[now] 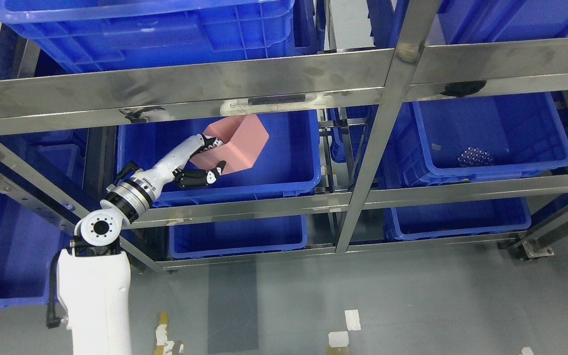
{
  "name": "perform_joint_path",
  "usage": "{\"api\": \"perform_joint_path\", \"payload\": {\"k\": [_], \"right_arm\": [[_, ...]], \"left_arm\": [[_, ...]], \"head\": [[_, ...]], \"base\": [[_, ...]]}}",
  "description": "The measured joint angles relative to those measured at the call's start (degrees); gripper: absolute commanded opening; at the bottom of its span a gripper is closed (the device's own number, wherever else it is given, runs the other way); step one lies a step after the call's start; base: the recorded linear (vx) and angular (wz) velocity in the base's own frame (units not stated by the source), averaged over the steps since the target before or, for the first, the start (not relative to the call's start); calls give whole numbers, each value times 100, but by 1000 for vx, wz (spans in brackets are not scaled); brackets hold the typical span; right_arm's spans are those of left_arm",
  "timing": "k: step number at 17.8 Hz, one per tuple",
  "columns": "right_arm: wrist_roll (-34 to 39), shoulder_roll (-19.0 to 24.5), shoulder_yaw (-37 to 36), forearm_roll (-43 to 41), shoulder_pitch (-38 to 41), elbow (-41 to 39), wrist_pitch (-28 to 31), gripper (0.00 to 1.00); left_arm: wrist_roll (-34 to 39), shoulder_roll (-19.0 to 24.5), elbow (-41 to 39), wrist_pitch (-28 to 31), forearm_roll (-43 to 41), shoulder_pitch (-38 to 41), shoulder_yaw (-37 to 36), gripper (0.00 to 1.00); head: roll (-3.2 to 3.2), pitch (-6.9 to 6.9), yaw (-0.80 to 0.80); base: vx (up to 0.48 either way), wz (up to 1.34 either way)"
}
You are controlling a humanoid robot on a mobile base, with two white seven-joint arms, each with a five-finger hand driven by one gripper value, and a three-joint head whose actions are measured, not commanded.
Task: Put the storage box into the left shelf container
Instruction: 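Move the pink box over the blue bin on the shelf, then open the left hand to drop the pink box into the bin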
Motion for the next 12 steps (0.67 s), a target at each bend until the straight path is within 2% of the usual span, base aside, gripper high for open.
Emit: {"api": "perform_joint_path", "payload": {"k": [3,4,7,8,12], "right_arm": [[0,0,0,0,0,0,0,99],[0,0,0,0,0,0,0,99],[0,0,0,0,0,0,0,99],[0,0,0,0,0,0,0,99],[0,0,0,0,0,0,0,99]], "left_arm": [[275,0,201,17,-12,-98,20,64],[337,0,259,17,-14,-121,10,78],[422,0,387,18,0,-157,-48,94],[434,0,409,21,15,-160,-78,98],[672,1,409,25,320,-13,-250,99]], "head": [[0,0,0],[0,0,0],[0,0,0],[0,0,0],[0,0,0]], "base": [[0,0],[0,0],[0,0],[0,0],[0,0]]}}
